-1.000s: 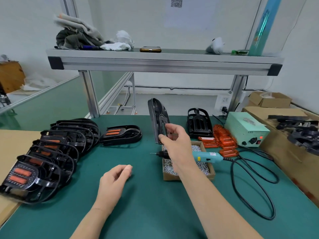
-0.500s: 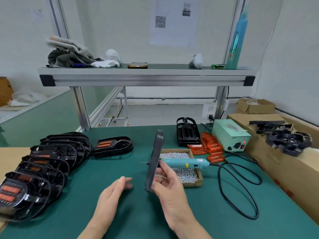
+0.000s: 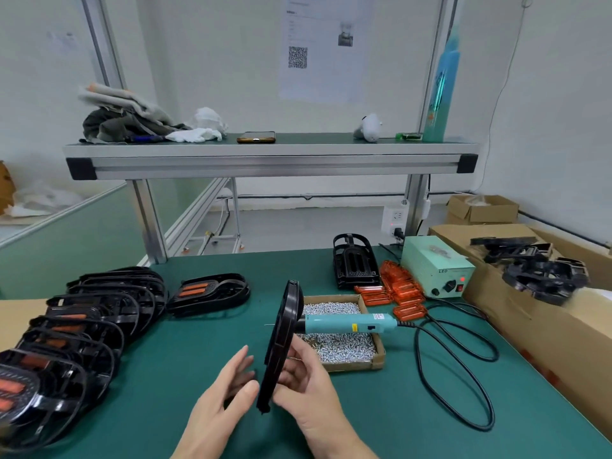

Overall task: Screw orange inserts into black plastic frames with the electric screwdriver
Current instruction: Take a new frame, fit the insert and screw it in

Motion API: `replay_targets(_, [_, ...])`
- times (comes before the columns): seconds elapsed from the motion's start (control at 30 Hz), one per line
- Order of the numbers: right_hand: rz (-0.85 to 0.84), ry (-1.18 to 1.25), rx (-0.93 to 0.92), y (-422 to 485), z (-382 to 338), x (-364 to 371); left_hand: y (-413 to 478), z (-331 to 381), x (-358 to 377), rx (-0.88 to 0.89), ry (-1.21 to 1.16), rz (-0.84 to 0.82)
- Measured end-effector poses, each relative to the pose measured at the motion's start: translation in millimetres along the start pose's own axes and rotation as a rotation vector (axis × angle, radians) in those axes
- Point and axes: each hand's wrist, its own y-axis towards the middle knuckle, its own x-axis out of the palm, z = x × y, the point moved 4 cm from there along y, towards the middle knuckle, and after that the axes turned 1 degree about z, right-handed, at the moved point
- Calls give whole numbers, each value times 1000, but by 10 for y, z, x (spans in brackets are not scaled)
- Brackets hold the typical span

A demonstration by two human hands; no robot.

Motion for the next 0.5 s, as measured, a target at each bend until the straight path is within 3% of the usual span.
replay_targets(0.2, [-14,-79,-8,-18,-2,17,-44,92,151,42,5,-79])
replay_targets(0.5, [-10,-140,-19,-51,48,-24,-142,162,192,225,142,19])
